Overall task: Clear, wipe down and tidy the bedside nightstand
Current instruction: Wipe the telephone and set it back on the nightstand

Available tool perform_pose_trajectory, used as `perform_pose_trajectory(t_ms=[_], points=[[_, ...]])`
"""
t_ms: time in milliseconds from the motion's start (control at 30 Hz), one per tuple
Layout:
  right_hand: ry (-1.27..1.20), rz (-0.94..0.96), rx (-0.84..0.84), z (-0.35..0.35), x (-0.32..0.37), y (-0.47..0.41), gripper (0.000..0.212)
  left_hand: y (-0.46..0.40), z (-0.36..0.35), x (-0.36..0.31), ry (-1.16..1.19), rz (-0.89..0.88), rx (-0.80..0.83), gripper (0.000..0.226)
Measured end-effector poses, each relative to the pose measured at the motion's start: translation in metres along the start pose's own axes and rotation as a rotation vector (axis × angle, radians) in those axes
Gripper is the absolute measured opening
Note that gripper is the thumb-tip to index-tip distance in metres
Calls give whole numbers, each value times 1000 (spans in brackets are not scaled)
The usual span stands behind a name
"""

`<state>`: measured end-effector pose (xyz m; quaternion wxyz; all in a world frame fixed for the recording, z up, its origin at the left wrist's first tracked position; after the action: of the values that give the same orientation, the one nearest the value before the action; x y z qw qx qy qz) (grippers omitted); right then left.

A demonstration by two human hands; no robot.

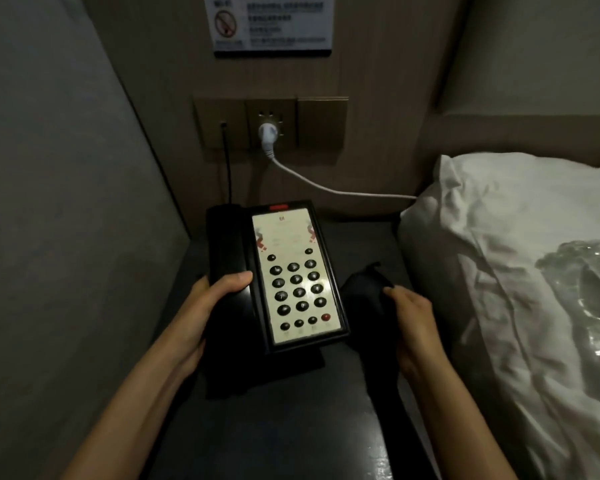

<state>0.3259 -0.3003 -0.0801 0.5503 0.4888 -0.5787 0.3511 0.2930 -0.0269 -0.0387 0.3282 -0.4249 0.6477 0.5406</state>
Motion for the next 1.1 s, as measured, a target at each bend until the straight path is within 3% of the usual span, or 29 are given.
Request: perform_pose_trajectory(t_ms=[167, 233, 367, 533, 600, 667, 733, 833, 933, 1100], points=[[-218, 11, -82, 0, 18, 2, 12, 5, 16, 35, 30, 48, -46, 73], [-315, -27, -68, 1, 25, 1, 18, 5, 20, 47, 54, 86, -64, 75], [-351, -117, 107, -7, 31, 11, 24, 2, 20, 62, 89, 124, -59, 80], [-210, 11, 377, -35, 24, 34, 40, -4, 4, 66, 92, 166, -13, 74], [-160, 50, 450, -45, 21, 42, 35, -4, -4, 67, 80, 166, 1, 72], [-81, 181, 506, -51, 25, 49, 20, -5, -10, 68, 78, 155, 22, 70], [170, 472, 477, -52, 37, 51, 23, -5, -15, 68, 73, 165, 30, 72], [640, 852, 276, -51, 51, 56, 33, -3, -14, 67, 44, 181, 28, 74], [925, 1061, 148, -55, 57, 64, 40, -2, -8, 63, 65, 174, 3, 71], [1055, 1235, 413, -91, 37, 100, 31, -4, 3, 56, 222, 196, -48, 65]])
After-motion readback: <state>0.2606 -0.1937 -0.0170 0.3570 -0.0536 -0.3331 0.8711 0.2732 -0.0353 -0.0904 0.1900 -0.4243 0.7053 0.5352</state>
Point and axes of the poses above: each hand's wrist, its own y-axis away from the middle knuckle, its own z-axis out of the back of the hand, x = y × z, the point moved 6 cm from there along -y, towards the middle knuckle, and after that the axes turned 11 degrees about z, right-handed, at the moved point
